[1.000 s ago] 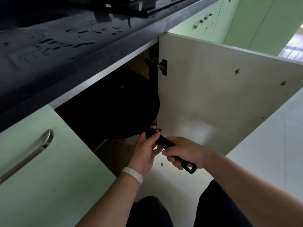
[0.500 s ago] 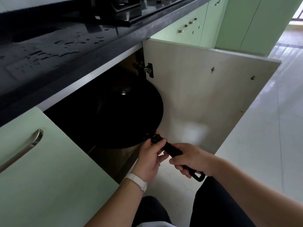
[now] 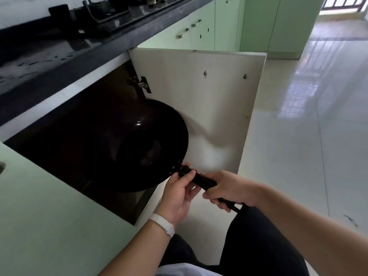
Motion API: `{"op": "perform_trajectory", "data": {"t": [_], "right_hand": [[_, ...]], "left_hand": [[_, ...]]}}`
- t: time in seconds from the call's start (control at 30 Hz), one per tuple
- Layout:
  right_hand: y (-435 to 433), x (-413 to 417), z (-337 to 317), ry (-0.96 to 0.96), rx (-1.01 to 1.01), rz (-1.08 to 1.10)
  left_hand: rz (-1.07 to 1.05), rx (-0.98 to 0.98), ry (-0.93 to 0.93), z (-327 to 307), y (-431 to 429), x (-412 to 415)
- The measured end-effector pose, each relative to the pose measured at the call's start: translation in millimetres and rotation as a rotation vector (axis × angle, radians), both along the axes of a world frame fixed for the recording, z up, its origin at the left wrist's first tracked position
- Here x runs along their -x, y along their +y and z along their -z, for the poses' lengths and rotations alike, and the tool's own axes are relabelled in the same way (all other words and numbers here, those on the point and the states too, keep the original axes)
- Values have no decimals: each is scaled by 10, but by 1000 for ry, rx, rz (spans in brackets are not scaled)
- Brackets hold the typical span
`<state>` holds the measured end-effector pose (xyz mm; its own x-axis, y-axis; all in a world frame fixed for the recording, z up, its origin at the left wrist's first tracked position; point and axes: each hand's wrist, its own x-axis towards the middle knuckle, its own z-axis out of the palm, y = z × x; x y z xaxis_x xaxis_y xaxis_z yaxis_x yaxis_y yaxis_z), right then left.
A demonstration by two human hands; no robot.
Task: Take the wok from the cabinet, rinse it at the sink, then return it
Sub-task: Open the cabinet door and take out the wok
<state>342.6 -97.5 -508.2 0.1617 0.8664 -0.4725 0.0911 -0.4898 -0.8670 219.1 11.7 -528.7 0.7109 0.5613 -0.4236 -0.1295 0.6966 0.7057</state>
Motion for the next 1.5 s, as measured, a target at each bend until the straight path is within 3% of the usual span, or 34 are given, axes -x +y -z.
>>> {"op": "perform_trajectory", "data": {"t": [0.37, 0.73, 1.07, 1.5], "right_hand": [[-382, -82, -228, -1, -2, 40], [-768, 77, -1529, 93, 219, 98], [-1116, 220, -2711, 151, 305, 189], [-1456, -70, -3969, 299, 166, 426]], "left_hand": [[6, 44, -33, -201, -327, -108], [108, 294, 36, -1412, -634, 24], [213, 393, 90, -2545, -886, 56], [368, 218, 155, -3899, -1078, -546]]}}
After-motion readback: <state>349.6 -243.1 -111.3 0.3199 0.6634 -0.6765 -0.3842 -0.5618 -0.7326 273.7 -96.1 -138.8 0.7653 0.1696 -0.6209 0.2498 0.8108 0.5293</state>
